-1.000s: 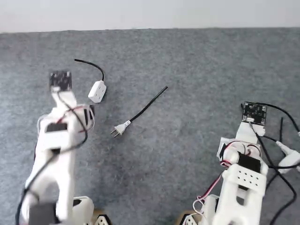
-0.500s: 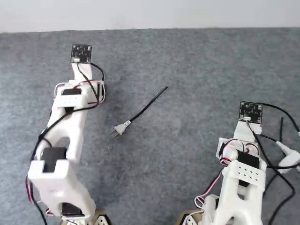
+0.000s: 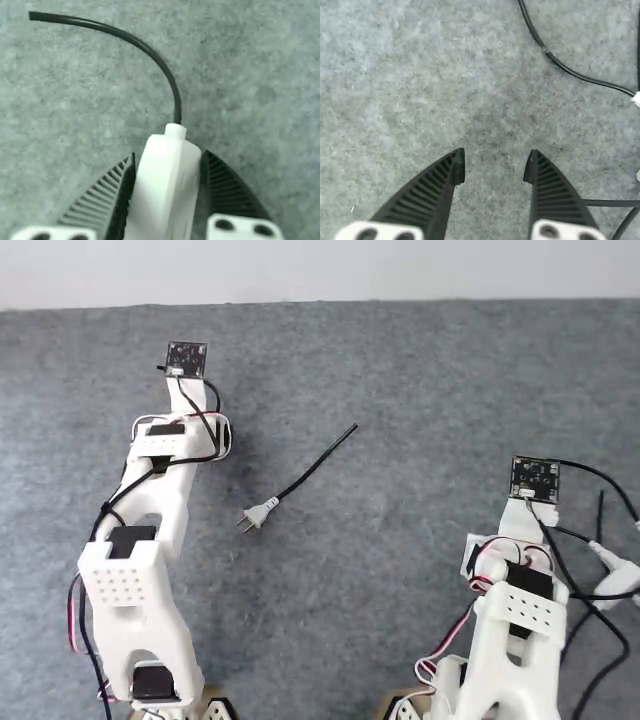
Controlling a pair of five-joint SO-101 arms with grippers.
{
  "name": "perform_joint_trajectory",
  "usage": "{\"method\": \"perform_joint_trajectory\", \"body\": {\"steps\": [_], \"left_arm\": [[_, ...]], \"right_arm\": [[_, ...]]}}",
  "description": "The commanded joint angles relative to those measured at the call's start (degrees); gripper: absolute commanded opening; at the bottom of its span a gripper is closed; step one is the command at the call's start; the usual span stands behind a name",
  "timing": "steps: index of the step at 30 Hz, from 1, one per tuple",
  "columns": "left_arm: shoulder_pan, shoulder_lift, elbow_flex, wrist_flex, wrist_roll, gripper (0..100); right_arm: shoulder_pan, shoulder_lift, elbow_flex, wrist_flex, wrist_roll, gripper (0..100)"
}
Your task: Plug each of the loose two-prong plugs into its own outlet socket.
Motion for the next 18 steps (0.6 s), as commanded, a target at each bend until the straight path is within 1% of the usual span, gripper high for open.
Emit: {"method": "perform_joint_trajectory", "body": {"steps": [1,3,4,7,11,15,18], "left_arm": [[-0.7,-0.3,-3.1,-1.2,-0.4,12],[-1.0,-0.3,-3.3,-1.2,-0.4,4],[-1.1,-0.3,-3.3,-1.2,-0.4,1],[-1.1,-0.7,-3.0,-0.3,-0.4,1],[-0.5,-3.3,-3.6,5.9,-0.1,1],[0.9,-9.9,-3.0,13.5,0.1,1],[2.9,-17.0,0.2,17.8,1.6,1]], "right_arm": [[-0.6,0.1,-0.6,-0.9,0.6,18.4],[-0.6,0.1,-0.6,-0.9,0.6,18.4],[-0.6,0.1,-0.6,-0.9,0.6,18.4],[-0.6,0.1,-0.6,-0.9,0.6,18.4],[-0.6,0.1,-0.6,-1.0,0.6,18.4],[-0.6,0.1,-0.6,-1.0,0.6,18.4],[-0.6,0.1,-0.6,-1.1,0.6,18.4]]}}
